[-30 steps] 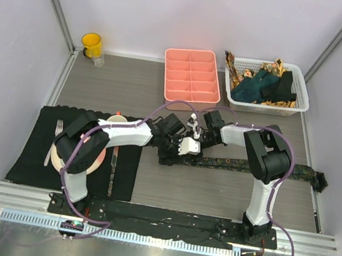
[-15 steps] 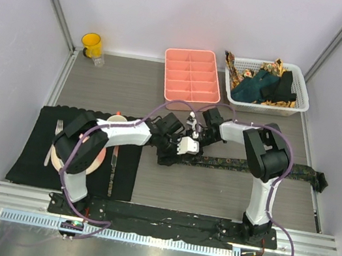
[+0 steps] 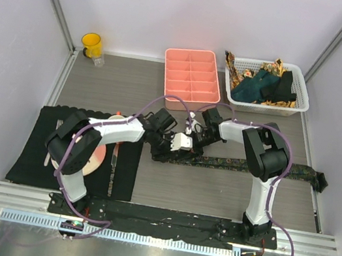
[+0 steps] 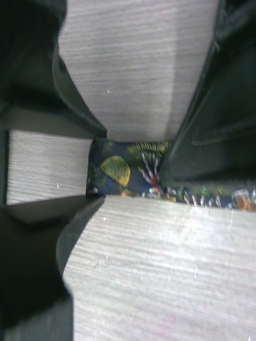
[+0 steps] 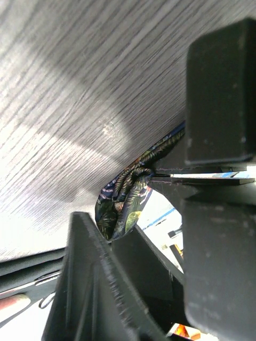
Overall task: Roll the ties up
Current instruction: Roll the tie at the center of the board.
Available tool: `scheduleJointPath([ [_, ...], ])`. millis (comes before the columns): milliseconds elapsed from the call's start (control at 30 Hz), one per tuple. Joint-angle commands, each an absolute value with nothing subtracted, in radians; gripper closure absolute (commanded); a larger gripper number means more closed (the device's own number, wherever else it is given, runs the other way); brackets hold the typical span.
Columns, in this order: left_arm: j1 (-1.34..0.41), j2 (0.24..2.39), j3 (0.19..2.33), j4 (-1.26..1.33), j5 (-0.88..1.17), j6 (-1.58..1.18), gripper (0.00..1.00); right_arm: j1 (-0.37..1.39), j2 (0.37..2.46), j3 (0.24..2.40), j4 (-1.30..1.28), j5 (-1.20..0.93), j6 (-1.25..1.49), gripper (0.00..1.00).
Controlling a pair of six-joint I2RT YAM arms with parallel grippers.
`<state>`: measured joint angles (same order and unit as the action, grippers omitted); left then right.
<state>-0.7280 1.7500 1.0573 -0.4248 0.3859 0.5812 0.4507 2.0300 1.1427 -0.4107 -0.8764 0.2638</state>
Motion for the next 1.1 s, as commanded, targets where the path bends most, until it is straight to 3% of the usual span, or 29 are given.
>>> scheduleJointPath([
  [0, -0.732, 1.71, 1.081, -0.431, 0.477, 0.604, 0.54, 0.456, 2.06, 1.158, -0.433, -0.79, 0.235, 0.99],
  [400, -0.781, 1.828, 1.232, -0.377, 0.476, 0.502, 0.63, 0.449, 2.069, 1.161, -0.428, -0.802, 0.244, 0.99],
  [833, -0.798, 1.905, 1.232, -0.532, 0.402, 0.623, 0.64, 0.425, 2.031, 1.164, -0.426, -0.845, 0.255, 0.99],
  [1067, -0.798, 1.936, 1.25, -0.577, 0.382, 0.657, 0.66, 0.393, 1.983, 1.181, -0.451, -0.9, 0.272, 0.85],
])
